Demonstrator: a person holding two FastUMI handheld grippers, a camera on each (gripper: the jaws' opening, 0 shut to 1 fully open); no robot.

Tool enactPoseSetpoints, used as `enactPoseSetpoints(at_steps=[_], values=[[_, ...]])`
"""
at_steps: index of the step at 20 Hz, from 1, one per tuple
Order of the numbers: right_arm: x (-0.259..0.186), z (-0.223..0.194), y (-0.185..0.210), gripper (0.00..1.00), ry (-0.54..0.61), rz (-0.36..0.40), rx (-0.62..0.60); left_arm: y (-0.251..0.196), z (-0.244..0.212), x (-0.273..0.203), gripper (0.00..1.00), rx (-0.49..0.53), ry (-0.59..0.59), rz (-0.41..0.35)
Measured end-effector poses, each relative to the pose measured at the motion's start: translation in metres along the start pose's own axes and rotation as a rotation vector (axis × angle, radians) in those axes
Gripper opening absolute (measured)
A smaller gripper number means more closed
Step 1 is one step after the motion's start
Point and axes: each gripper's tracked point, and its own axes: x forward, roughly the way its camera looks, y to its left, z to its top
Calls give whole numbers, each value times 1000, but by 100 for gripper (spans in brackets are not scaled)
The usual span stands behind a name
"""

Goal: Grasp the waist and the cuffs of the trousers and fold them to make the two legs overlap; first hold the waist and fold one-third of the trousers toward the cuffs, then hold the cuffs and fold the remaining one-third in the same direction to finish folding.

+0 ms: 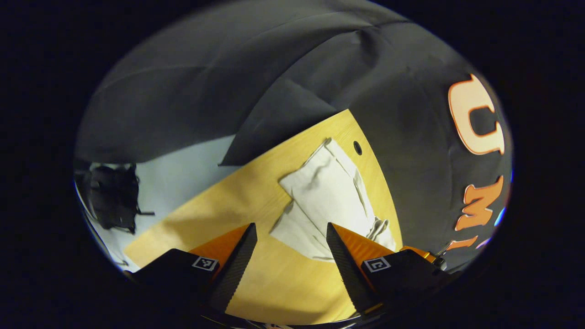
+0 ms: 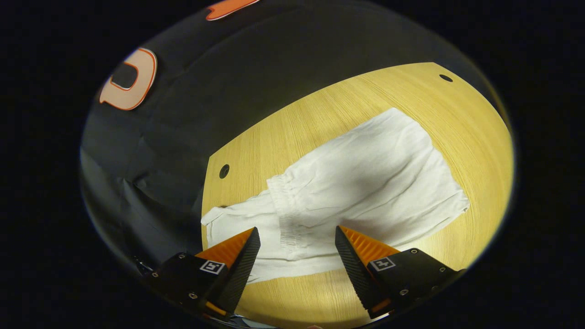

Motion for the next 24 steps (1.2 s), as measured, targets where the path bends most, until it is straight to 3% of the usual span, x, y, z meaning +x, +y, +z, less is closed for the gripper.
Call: enactPoseSetpoints(at_steps=[3, 8, 18, 19, 20, 22, 23, 24], values=[[-8, -2, -15, 99, 2, -7, 15, -10, -11, 10, 100, -63, 41, -35], [-25, 1, -41, 99, -3, -28, 72, -19, -12, 39, 100, -90, 78, -29], [-59, 14, -84, 99, -38, -36, 194, -45, 18, 79, 100, -82, 37, -26], [-61, 13, -87, 99, -38, -37, 200, -44, 19, 85, 96, -64, 39, -6], [-62, 12, -90, 99, -36, -37, 209, -48, 19, 89, 82, -49, 44, -8], [-63, 11, -95, 99, -35, -38, 224, -52, 20, 94, 74, -11, 45, -2], [-64, 10, -99, 99, -35, -43, 229, -40, 20, 101, 68, -3, 51, 53], [-64, 10, -103, 99, -34, -47, 235, -42, 23, 104, 43, -37, 31, 43]])
